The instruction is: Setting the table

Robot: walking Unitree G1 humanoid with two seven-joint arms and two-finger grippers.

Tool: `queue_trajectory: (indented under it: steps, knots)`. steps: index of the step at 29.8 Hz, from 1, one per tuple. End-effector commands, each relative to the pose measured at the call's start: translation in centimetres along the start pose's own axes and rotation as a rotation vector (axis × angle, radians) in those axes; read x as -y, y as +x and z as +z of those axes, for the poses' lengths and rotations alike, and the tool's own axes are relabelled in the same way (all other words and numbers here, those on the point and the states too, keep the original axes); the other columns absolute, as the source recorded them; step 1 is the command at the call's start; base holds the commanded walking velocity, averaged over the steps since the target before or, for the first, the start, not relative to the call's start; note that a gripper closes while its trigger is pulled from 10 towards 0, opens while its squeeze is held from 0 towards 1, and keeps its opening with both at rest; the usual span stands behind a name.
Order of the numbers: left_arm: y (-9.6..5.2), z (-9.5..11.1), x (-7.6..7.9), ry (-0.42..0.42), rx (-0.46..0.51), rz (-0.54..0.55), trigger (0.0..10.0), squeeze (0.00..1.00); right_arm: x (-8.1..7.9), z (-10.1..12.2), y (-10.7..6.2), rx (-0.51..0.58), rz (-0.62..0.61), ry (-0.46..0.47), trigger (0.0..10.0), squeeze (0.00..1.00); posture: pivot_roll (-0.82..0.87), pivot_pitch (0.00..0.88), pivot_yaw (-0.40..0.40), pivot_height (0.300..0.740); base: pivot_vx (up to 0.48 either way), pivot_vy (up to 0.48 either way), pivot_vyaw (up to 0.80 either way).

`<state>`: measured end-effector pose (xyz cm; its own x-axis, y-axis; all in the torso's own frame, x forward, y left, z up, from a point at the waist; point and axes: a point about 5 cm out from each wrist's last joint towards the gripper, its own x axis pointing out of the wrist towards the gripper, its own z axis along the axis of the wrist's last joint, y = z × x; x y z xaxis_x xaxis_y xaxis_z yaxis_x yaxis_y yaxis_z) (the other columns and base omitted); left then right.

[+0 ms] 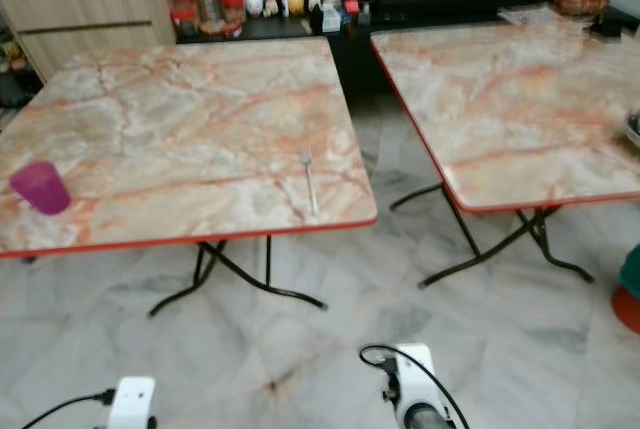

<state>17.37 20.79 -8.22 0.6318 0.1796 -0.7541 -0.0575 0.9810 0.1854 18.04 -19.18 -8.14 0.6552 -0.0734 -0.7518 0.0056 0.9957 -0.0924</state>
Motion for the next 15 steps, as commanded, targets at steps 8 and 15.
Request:
queue_trajectory:
  steps: [8, 15]
  knots:
    - [-0.09, -0.54, -0.67, 0.019, -0.023, 0.012, 10.0, 0.00, -1.25, 1.41, 0.44, 0.024, 0.049, 0.028, 10.0, 0.00, 0.01, 0.000, 0.024, 0.740, 0.000, 0.000, 0.00]
    - [-0.08, -0.52, -0.82, 0.030, -0.024, 0.017, 10.0, 0.00, -1.44, 1.15, 0.39, 0.015, 0.056, 0.019, 10.0, 0.00, 0.01, 0.000, 0.023, 0.740, 0.149, 0.000, 0.00]
